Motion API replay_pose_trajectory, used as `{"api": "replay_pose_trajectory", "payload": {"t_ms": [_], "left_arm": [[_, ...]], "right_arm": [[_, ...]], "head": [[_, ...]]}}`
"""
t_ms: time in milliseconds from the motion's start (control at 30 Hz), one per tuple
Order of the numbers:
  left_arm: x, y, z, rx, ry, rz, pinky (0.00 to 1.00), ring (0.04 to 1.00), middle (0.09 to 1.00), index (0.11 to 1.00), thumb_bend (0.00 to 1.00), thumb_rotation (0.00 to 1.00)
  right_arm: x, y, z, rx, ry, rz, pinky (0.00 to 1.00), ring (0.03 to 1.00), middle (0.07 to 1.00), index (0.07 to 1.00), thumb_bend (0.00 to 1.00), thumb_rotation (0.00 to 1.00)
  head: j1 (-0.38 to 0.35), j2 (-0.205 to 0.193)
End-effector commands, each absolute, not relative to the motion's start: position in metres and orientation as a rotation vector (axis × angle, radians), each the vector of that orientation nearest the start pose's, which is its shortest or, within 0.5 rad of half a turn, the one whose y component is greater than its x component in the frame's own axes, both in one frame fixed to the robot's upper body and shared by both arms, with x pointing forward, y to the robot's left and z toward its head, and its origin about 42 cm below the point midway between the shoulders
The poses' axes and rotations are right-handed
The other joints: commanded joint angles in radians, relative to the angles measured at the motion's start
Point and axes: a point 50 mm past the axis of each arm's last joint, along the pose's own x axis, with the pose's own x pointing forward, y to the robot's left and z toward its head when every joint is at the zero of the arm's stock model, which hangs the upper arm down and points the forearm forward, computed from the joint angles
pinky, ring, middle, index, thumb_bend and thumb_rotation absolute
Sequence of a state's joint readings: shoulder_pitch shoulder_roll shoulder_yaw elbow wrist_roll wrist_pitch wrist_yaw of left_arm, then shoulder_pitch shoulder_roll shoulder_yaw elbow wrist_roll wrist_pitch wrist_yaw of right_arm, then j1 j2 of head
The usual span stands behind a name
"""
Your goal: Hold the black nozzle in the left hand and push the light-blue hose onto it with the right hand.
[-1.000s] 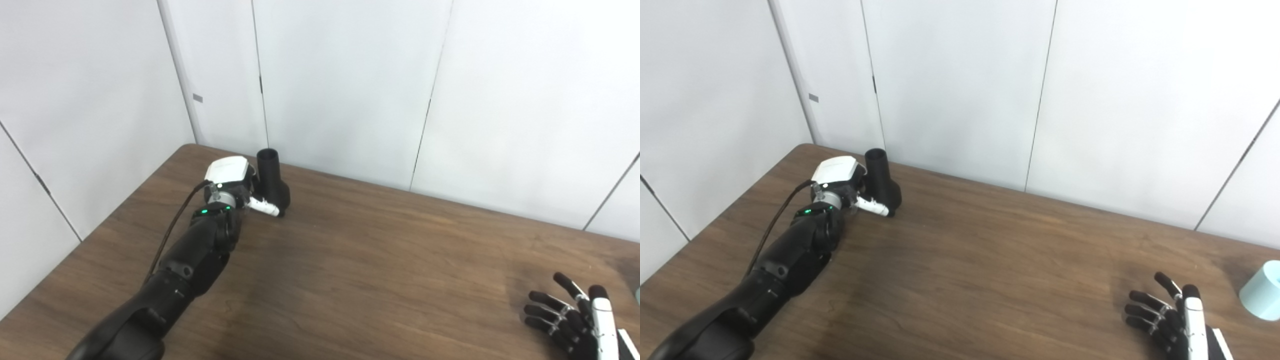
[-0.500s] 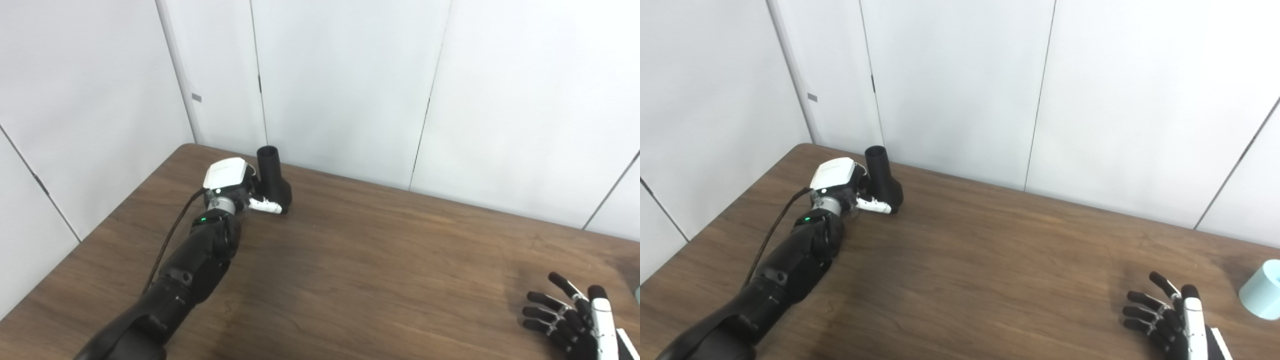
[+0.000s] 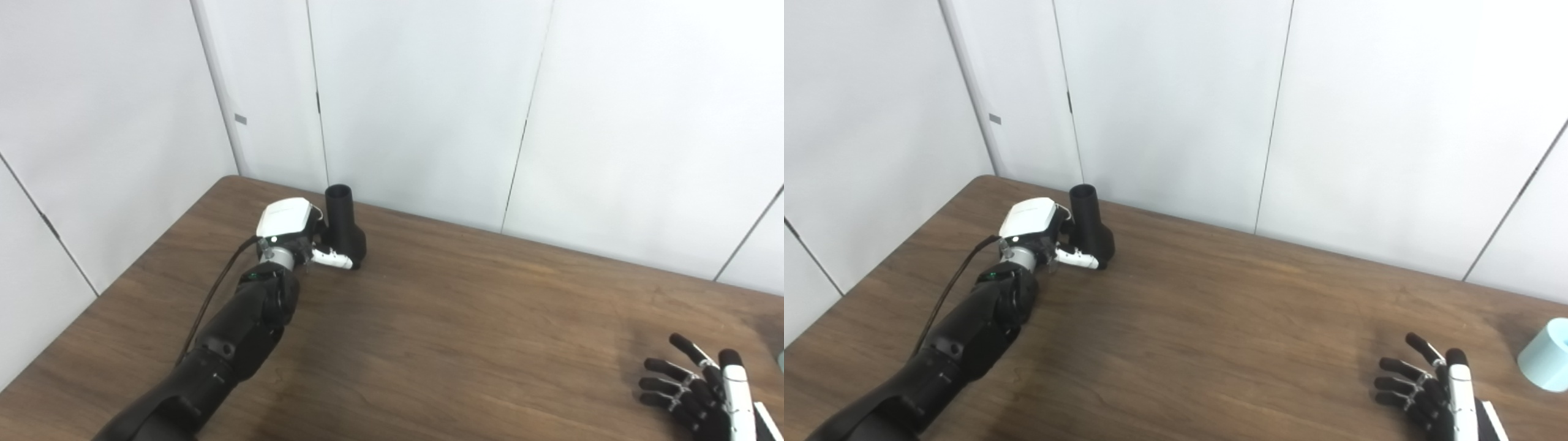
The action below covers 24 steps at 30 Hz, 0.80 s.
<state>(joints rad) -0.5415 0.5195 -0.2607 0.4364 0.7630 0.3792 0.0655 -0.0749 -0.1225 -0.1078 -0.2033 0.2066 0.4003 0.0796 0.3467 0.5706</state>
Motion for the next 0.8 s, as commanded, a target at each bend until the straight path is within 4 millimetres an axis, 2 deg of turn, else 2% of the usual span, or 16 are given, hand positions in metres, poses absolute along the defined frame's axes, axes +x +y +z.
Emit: {"api": "replay_pose_trajectory", "payload": {"t_ms": [0,267,500,767], "left_arm": [[0.45,0.355,0.211,1.41,0.106,0.239,0.85,0.729,0.637,0.483,0.52,0.05],[0.438,0.351,0.215,1.438,0.089,0.223,0.85,0.726,0.621,0.483,0.52,0.05],[0.418,0.332,0.215,1.445,-0.017,0.195,0.83,0.683,0.548,0.45,0.52,0.0],[0.389,0.301,0.206,1.483,-0.163,0.112,0.85,0.641,0.495,0.474,0.52,0.0]], "right_arm": [[0.303,-0.264,0.156,0.078,0.087,0.053,0.51,0.568,0.63,0.838,0.3,1.0],[0.304,-0.264,0.156,0.058,0.081,0.049,0.52,0.57,0.626,0.827,0.29,1.0],[0.305,-0.264,0.153,0.064,0.079,0.051,0.51,0.557,0.615,0.816,0.3,1.0],[0.304,-0.261,0.154,0.079,0.084,0.055,0.5,0.542,0.604,0.811,0.32,1.0]], "head": [[0.0,0.002],[-0.003,0.008],[-0.014,0.016],[-0.035,0.027]]}}
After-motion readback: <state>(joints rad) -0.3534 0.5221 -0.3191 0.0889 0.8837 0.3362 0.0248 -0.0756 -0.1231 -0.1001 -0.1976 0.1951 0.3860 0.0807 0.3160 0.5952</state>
